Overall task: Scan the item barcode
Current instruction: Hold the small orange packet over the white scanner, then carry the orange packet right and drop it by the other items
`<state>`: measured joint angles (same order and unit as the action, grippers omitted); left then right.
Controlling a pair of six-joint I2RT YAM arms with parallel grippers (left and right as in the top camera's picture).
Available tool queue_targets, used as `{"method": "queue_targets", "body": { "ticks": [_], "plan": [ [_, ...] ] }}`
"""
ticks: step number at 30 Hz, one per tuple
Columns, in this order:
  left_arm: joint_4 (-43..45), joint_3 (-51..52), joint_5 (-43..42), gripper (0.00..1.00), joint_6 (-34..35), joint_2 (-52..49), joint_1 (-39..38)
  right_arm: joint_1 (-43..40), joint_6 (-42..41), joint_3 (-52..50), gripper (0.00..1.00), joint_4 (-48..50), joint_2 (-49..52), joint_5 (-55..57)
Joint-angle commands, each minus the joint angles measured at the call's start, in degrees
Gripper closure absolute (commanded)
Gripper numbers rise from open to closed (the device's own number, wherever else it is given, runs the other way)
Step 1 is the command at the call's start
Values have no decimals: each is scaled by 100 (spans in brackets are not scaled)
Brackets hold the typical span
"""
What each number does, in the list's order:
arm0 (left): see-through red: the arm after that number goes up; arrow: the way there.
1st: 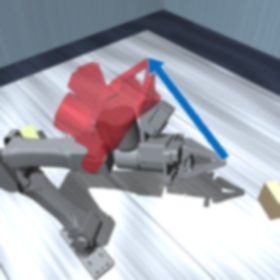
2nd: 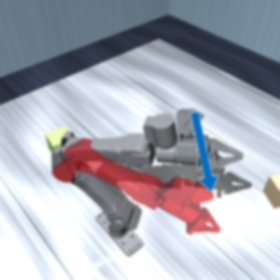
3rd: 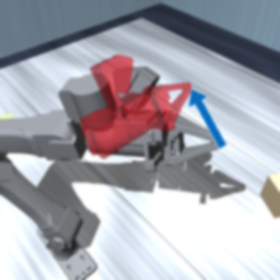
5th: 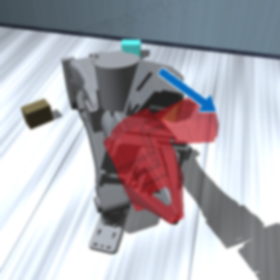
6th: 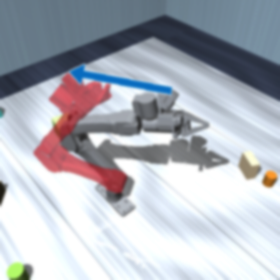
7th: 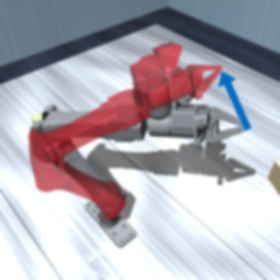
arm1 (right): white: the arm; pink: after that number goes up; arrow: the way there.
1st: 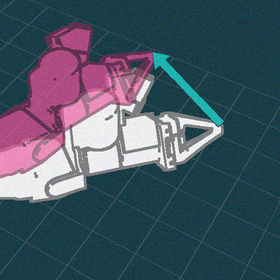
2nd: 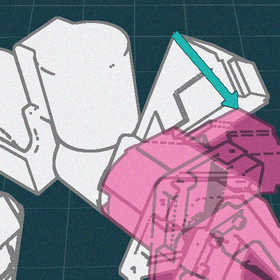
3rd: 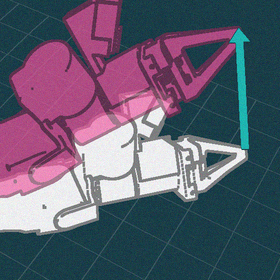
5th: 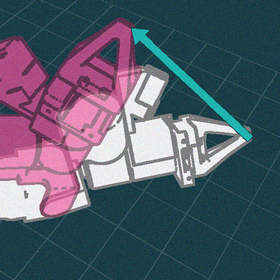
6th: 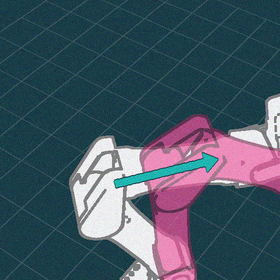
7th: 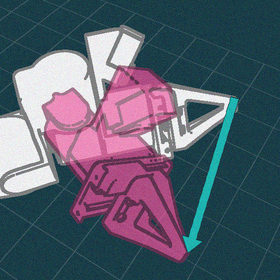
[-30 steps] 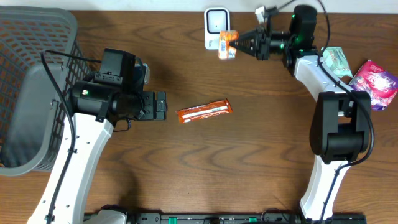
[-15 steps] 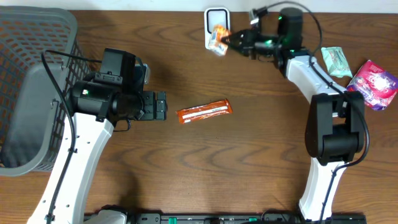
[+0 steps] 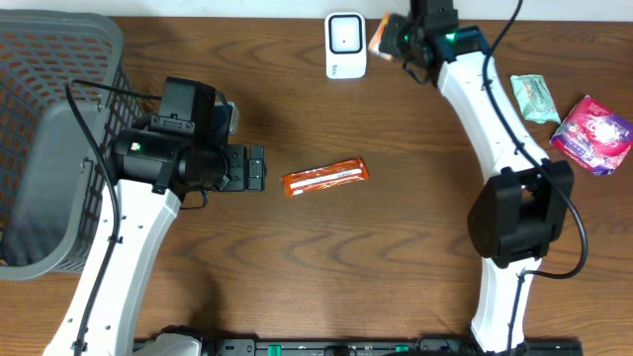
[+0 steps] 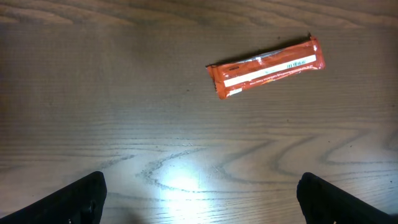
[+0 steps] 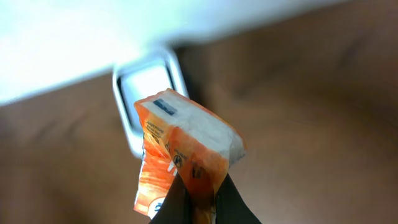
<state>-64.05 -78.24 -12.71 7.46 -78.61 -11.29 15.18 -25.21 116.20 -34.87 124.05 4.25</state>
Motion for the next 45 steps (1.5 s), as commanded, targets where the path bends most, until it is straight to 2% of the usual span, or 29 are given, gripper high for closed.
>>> {"method": "queue_targets", "body": {
  "ticks": [1, 3, 7, 17, 20, 24, 26, 29, 31, 33, 34, 39, 43, 44, 45],
  "plan": [
    [2, 7, 57, 2, 7, 2, 24, 463, 1628, 101, 99, 546, 35, 2020],
    [2, 7, 55, 2, 7, 2, 24, 732, 2337, 101, 98, 1071, 223, 2461],
    [2, 7, 57, 2, 7, 2, 24, 1056, 2802, 101, 98, 1639, 538, 2857],
    [2, 7, 55, 2, 7, 2, 24, 1126, 2581, 114, 94, 1956, 1067, 3060],
    [2, 7, 55, 2, 7, 2, 24, 1036, 2457, 328, 95, 1908, 981, 3685],
    [2, 7, 55, 2, 7, 2, 24, 654, 2361, 455, 99, 1526, 748, 5510],
    [2, 7, 55, 2, 7, 2, 24, 389, 2358, 455, 99, 1237, 728, 5965],
    [2, 7, 57, 2, 7, 2, 24, -111, 2227, 455, 99, 275, 730, 5908],
    [2, 7, 55, 2, 7, 2, 24, -662, 1567, 455, 99, -669, 730, 5716],
    [2, 7, 57, 2, 7, 2, 24, -1043, 1198, 452, 99, -1189, 730, 5348],
    [2, 7, 55, 2, 7, 2, 24, -1351, 1060, 450, 98, -1493, 730, 4795],
    [2, 7, 55, 2, 7, 2, 24, -2232, 1058, 448, 77, -2031, 730, 2837],
    [2, 7, 55, 2, 7, 2, 24, -2649, 822, 448, 59, -2273, 730, 2494],
    [2, 7, 55, 2, 7, 2, 24, -2719, 804, 446, 44, -2354, 730, 2465],
    [2, 7, 55, 2, 7, 2, 24, -2726, 804, 446, 38, -2391, 730, 2439]
  ]
}}
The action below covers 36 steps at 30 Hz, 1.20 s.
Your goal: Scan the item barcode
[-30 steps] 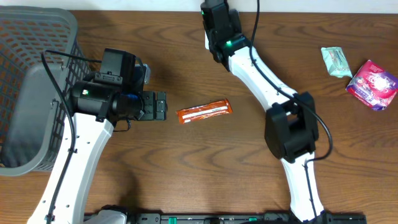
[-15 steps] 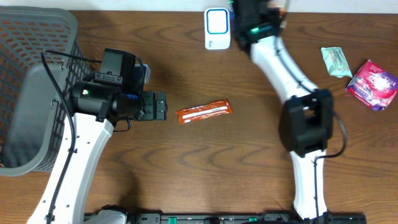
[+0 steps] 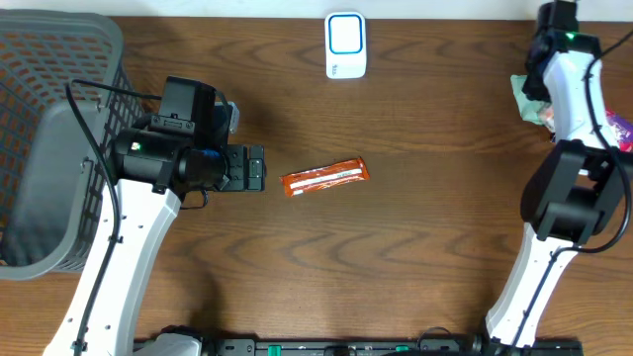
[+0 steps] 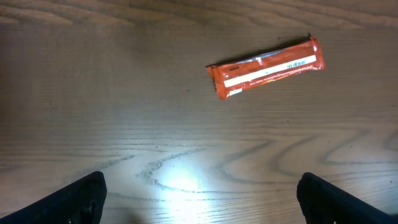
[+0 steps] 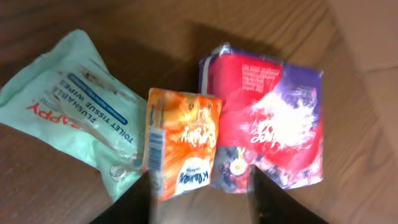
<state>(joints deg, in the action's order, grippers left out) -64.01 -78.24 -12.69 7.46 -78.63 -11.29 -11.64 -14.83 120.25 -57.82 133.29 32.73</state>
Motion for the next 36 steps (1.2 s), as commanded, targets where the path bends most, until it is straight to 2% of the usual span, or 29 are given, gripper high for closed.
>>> {"method": "queue_targets", "body": {
  "ticks": [1, 3, 4, 5, 9, 11, 17, 21, 24, 29, 33, 34, 36],
  "plan": [
    [-2, 7, 55, 2, 7, 4, 24, -46, -229, 42, 37, -160, -195, -444],
    [-2, 7, 55, 2, 7, 4, 24, -26, -232, 44, 32, -282, -195, -442],
    [-2, 7, 55, 2, 7, 4, 24, 31, -232, 48, 6, -435, -208, -518],
    [-2, 7, 52, 2, 7, 4, 24, 70, -232, 48, 1, -503, -229, -581],
    [-2, 7, 52, 2, 7, 4, 24, 380, -234, 50, 1, -695, -612, -750],
    [-2, 7, 52, 2, 7, 4, 24, 658, -232, 50, 1, -750, -994, -1198],
    [-2, 7, 52, 2, 7, 4, 24, 1432, -221, 48, 1, -1550, -1674, -3624],
    [-2, 7, 52, 2, 7, 4, 24, 2135, 798, -146, 1, -1886, -1596, -4572],
    [-2, 7, 52, 2, 7, 4, 24, 2852, 1757, -568, 1, -1661, -1508, -4719],
    [-2, 7, 55, 2, 7, 4, 24, 3915, 2367, -1578, 2, -675, -1464, -4109],
    [-2, 7, 52, 2, 7, 4, 24, 4402, 2190, -2249, 8, 190, -1464, -3906],
    [-2, 7, 55, 2, 7, 4, 24, 4459, 1980, -2369, 11, 372, -1464, -3899],
    [-2, 7, 55, 2, 7, 4, 24, 4513, 994, -2638, 21, 719, -1460, -3904]
  ]
}}
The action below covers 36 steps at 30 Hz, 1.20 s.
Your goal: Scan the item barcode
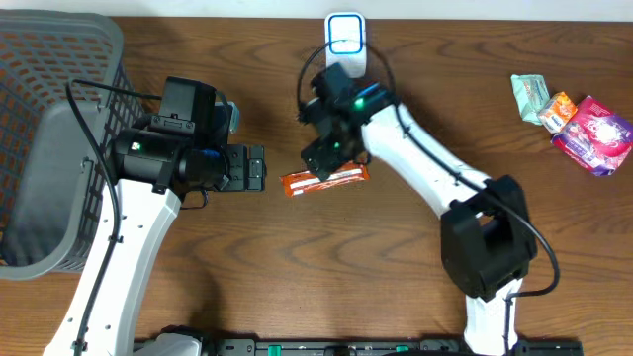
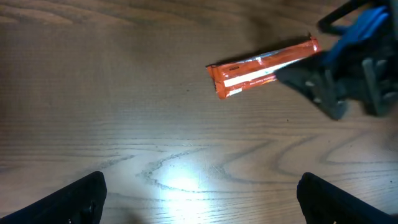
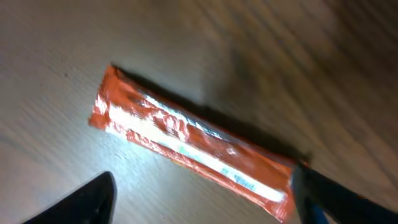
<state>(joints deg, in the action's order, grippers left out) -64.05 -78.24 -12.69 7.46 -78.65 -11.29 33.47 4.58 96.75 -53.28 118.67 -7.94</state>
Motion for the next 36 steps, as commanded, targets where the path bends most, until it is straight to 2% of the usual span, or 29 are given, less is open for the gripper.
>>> {"method": "queue_targets", "body": {
  "ticks": [1, 2, 6, 9, 13, 17, 19, 22, 24, 27, 31, 35, 36],
  "plan": [
    [2, 7, 55, 2, 7, 7, 24, 0, -1814, -463, 29, 407, 7, 162],
    [2, 7, 52, 2, 7, 7, 24, 0, -2428, -575, 32, 431, 7, 162],
    [2, 7, 55, 2, 7, 7, 24, -4, -4157, -848, 35, 216, 7, 164],
    [2, 7, 55, 2, 7, 7, 24, -37, -4325, -914, 31, 96, 7, 297],
    [2, 7, 52, 2, 7, 7, 24, -144, -4874, -927, 32, -280, 7, 1235],
    [2, 7, 52, 2, 7, 7, 24, -538, -4865, -925, 29, -70, 7, 1534],
    [2, 7, 55, 2, 7, 7, 24, -772, -4865, -925, 30, 138, 7, 944],
    [2, 7, 52, 2, 7, 7, 24, -907, -4861, -925, 35, 374, 7, -503],
    [2, 7, 55, 2, 7, 7, 24, -876, -4699, -925, 35, 420, 7, -896],
    [2, 7, 52, 2, 7, 7, 24, -780, -4492, -925, 34, 402, 7, -907],
    [2, 7, 52, 2, 7, 7, 24, -629, -4164, -925, 32, 470, 7, -522],
    [2, 7, 55, 2, 7, 7, 24, -507, -4052, -949, 29, 411, 9, 868],
    [2, 7, 52, 2, 7, 7, 24, -503, -4046, -988, 23, 380, 11, 1309]
  ]
}}
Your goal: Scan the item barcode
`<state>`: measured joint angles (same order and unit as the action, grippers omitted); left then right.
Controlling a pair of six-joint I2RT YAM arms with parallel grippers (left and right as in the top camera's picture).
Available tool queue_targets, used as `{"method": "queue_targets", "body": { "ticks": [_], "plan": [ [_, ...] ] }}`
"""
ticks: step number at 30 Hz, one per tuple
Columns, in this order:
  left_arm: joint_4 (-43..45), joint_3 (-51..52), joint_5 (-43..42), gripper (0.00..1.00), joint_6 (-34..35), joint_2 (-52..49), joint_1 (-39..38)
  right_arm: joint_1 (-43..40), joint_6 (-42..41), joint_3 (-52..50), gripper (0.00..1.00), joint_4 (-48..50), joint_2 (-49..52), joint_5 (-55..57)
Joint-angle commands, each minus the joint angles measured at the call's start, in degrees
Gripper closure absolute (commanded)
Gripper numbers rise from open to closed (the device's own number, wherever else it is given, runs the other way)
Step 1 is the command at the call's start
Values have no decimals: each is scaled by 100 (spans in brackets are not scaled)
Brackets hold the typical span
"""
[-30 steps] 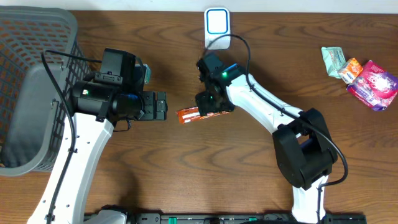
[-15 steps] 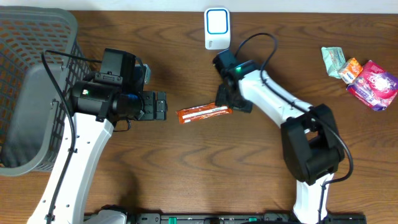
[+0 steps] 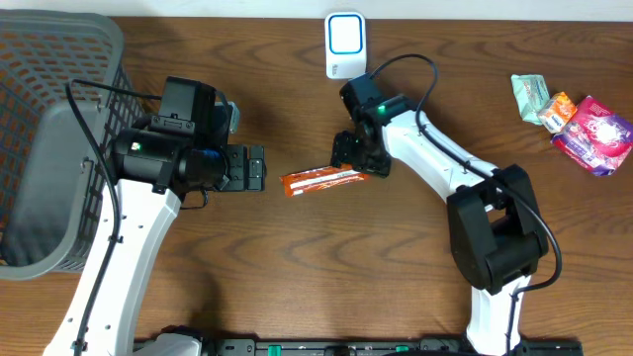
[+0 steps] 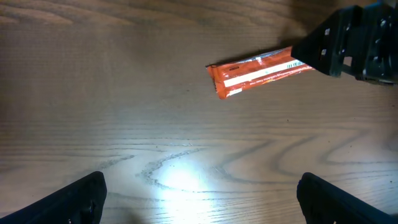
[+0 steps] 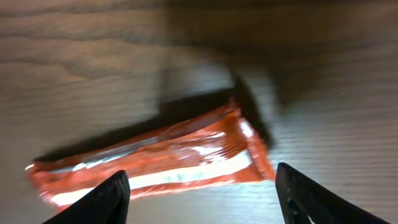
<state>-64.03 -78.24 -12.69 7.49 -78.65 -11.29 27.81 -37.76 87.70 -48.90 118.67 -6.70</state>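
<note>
An orange snack bar [image 3: 324,180] with a white stripe lies flat on the wooden table, left of centre. My right gripper [image 3: 358,156] hovers open just over its right end. In the right wrist view the bar [image 5: 155,162] lies between and ahead of the spread fingers [image 5: 102,199]. My left gripper [image 3: 255,168] stands open to the left of the bar, apart from it. The left wrist view shows the bar [image 4: 264,70] and the right gripper [image 4: 354,46] at its far end. The white scanner [image 3: 345,44] stands at the back edge.
A grey mesh basket [image 3: 49,148] fills the left side. At the far right lie a green tissue pack [image 3: 534,96], a small orange pouch [image 3: 560,111] and a purple packet [image 3: 593,133].
My right gripper was over the bar's upper left part and is now turned and at the bar's right end, still open. The bar and my left arm have not moved.
My right gripper first held the orange pouch in front of the scanner. Then it was open at the far right, with the pouch down between the green and purple packs. Later it stood open over the snack bar, and now it is at the bar's right end.
</note>
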Motion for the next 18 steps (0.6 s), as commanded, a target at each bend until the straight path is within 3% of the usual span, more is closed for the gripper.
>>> {"method": "queue_targets", "body": {
  "ticks": [1, 7, 9, 11, 18],
  "plan": [
    [0, 7, 55, 2, 4, 7, 24, 59, 236, -136, 21, -24, 13, 1314],
    [0, 7, 52, 2, 4, 7, 24, 46, 894, -675, 22, 898, 74, -420],
    [0, 7, 52, 2, 4, 7, 24, 46, 890, -837, 36, 973, 76, -586],
    [0, 7, 55, 2, 4, 7, 24, 42, 892, -859, 47, 778, 74, -581],
    [0, 7, 55, 2, 4, 7, 24, -310, 737, -688, 45, -833, -306, -299]
  ]
}}
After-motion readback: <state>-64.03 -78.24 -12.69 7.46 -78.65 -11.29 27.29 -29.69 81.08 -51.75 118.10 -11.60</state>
